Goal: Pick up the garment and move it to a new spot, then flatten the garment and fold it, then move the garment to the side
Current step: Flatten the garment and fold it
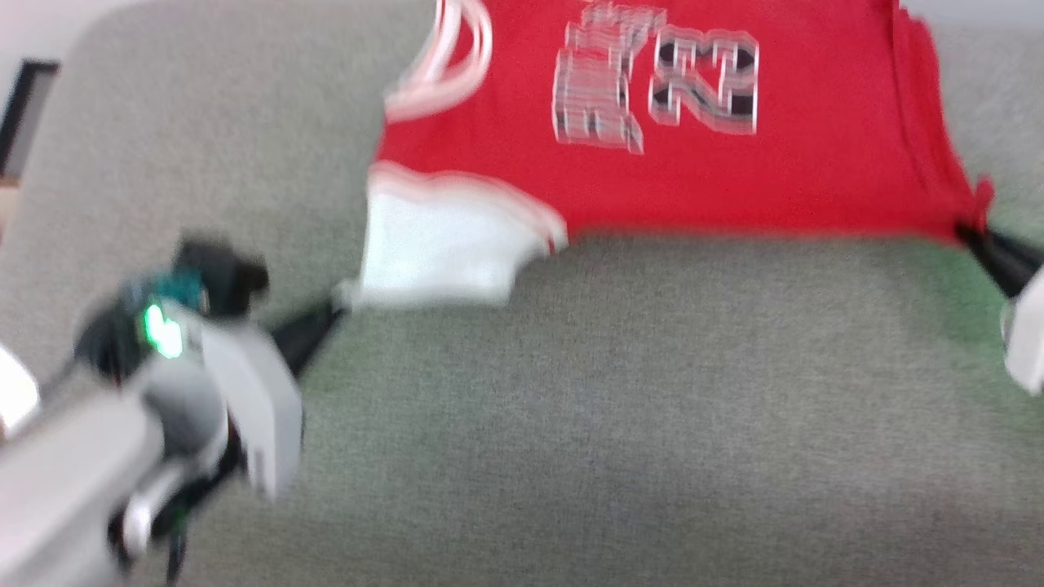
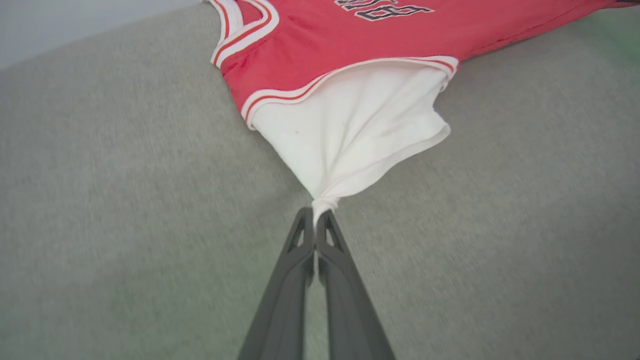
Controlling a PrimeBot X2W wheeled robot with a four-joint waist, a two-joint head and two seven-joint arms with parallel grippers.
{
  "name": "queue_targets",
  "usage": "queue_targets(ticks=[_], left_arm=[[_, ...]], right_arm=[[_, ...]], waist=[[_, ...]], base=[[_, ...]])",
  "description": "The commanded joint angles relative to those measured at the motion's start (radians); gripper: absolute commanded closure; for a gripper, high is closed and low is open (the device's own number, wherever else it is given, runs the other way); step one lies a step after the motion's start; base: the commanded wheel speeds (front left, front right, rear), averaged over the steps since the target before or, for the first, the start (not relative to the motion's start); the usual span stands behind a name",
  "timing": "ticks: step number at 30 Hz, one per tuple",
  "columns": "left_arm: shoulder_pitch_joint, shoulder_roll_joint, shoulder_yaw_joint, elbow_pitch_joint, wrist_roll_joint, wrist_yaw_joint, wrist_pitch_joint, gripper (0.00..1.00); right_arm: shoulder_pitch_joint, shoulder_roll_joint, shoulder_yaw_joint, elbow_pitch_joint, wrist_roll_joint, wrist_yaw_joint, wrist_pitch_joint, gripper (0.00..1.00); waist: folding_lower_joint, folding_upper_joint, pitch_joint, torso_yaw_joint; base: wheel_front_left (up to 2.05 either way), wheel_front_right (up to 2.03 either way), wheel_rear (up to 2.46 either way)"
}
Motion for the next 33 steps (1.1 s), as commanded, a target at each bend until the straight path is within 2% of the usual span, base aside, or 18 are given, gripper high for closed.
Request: queue_targets(ticks=[1, 4, 8, 10, 15, 21, 26, 30, 33], left_arm=[[0.081, 0.039, -0.011, -0.058, -0.033, 0.044, 0.007, 1.0], [0.216, 0.111, -0.027, -0.186, -0.09, 0.128, -0.003, 1.0], [0.377, 0.162, -0.056, -0.293, -0.165, 0.212, -0.035, 1.0], [0.442, 0.166, -0.062, -0.33, -0.209, 0.255, -0.057, 1.0], [0.555, 0.179, -0.075, -0.377, -0.298, 0.314, -0.082, 1.0], [0.586, 0.213, -0.062, -0.433, -0.335, 0.348, -0.087, 1.0], [0.497, 0.271, -0.033, -0.508, -0.277, 0.377, -0.035, 1.0], [0.37, 0.304, 0.006, -0.531, -0.209, 0.346, 0.041, 1.0], [0.25, 0.292, 0.03, -0.503, -0.152, 0.289, 0.115, 1.0]], right_arm=[[0.071, -0.033, -0.014, -0.032, 0.028, -0.001, 0.023, 1.0], [0.205, -0.089, -0.034, -0.115, 0.069, -0.001, 0.09, 1.0], [0.392, -0.148, -0.08, -0.209, 0.114, -0.001, 0.165, 1.0], [0.487, -0.159, -0.104, -0.26, 0.133, -0.001, 0.19, 1.0], [0.702, -0.153, -0.183, -0.346, 0.149, -0.001, 0.23, 1.0], [0.821, -0.131, -0.313, -0.447, 0.124, -0.001, 0.275, 1.0], [0.799, -0.092, -0.425, -0.514, 0.069, -0.001, 0.314, 1.0], [0.724, -0.051, -0.471, -0.548, 0.012, -0.001, 0.358, 1.0], [0.642, -0.027, -0.469, -0.544, -0.031, -0.001, 0.385, 1.0]], waist=[[0.0, 0.0, -0.129, -0.019], [0.0, 0.0, -0.153, -0.019], [0.0, 0.0, -0.17, -0.01], [0.0, 0.0, -0.172, -0.004], [0.0, 0.0, -0.171, 0.008], [0.0, 0.0, -0.162, -0.006], [0.0, 0.0, -0.148, -0.026], [0.0, 0.0, -0.132, -0.042], [0.0, 0.0, -0.113, -0.052]], base=[[0.0, 0.0, 0.0], [0.0, 0.0, 0.0], [0.0, 0.0, 0.0], [0.0, 0.0, 0.0], [0.0, 0.0, 0.0], [0.0, 0.0, 0.0], [0.0, 0.0, 0.0], [0.0, 0.0, 0.0], [0.0, 0.0, 0.0]])
